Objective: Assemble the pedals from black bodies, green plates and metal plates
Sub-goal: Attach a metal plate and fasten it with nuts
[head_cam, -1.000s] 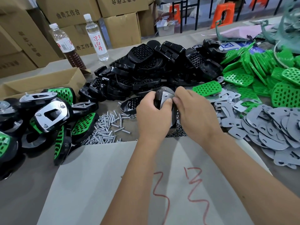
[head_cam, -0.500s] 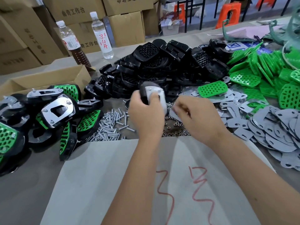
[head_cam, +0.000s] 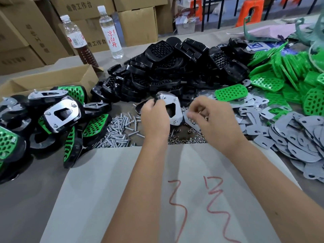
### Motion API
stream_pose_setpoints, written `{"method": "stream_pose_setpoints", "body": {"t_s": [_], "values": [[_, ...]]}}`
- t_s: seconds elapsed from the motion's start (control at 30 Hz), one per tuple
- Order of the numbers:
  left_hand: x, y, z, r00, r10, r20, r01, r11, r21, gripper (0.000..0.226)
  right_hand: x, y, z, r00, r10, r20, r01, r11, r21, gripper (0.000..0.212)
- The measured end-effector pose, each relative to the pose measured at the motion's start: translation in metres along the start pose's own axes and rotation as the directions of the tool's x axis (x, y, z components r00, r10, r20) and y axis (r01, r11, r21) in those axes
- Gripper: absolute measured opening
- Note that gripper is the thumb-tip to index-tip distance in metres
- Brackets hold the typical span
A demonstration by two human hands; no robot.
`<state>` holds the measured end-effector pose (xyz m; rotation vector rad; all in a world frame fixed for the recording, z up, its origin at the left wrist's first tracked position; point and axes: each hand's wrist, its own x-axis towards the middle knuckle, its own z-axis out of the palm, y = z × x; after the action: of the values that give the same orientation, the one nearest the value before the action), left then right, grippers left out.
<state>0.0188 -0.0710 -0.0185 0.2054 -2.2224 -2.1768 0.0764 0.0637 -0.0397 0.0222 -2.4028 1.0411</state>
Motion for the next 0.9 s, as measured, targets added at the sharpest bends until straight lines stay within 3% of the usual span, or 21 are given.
{"method": "stream_pose_setpoints", "body": {"t_s": [0.1, 0.2, 0.3, 0.37, 0.47, 0.6, 0.77, 0.9], "values": [[-0.003, -0.003, 0.004, 0.991, 0.049, 0.127, -0.057, 0.997, 0.056, 0.027, 0.002, 0.003, -0.008, 0.975, 0.106, -0.197, -0.054, 0.967, 0.251, 0.009], [-0.012, -0.004, 0.010, 0.968, 0.175, 0.177, -0.194, 0.976, 0.097, 0.023, 0.002, 0.003, -0.010, 0.959, 0.205, -0.196, -0.111, 0.908, 0.403, 0.019], [-0.019, -0.008, 0.018, 0.943, 0.253, 0.218, -0.267, 0.963, 0.039, 0.017, 0.002, 0.002, -0.011, 0.950, 0.224, -0.219, -0.113, 0.897, 0.428, 0.018], [-0.023, -0.011, 0.024, 0.927, 0.244, 0.284, -0.238, 0.970, -0.056, 0.018, 0.003, 0.000, -0.013, 0.936, 0.212, -0.280, -0.059, 0.881, 0.469, 0.013], [-0.033, -0.013, 0.033, 0.912, 0.162, 0.377, -0.068, 0.966, -0.250, 0.019, 0.004, 0.000, -0.015, 0.919, 0.153, -0.362, 0.011, 0.910, 0.414, 0.014], [-0.037, -0.015, 0.037, 0.907, 0.100, 0.410, 0.042, 0.945, -0.324, 0.024, 0.005, 0.002, -0.013, 0.929, 0.210, -0.303, -0.039, 0.874, 0.485, 0.012], [-0.036, -0.017, 0.037, 0.900, 0.214, 0.379, -0.105, 0.952, -0.288, 0.028, 0.005, 0.004, -0.014, 0.932, 0.274, -0.238, -0.088, 0.806, 0.585, 0.012], [-0.032, -0.019, 0.035, 0.909, 0.291, 0.300, -0.244, 0.952, -0.185, 0.031, 0.005, 0.004, -0.015, 0.944, 0.243, -0.223, -0.063, 0.796, 0.602, 0.015]]}}
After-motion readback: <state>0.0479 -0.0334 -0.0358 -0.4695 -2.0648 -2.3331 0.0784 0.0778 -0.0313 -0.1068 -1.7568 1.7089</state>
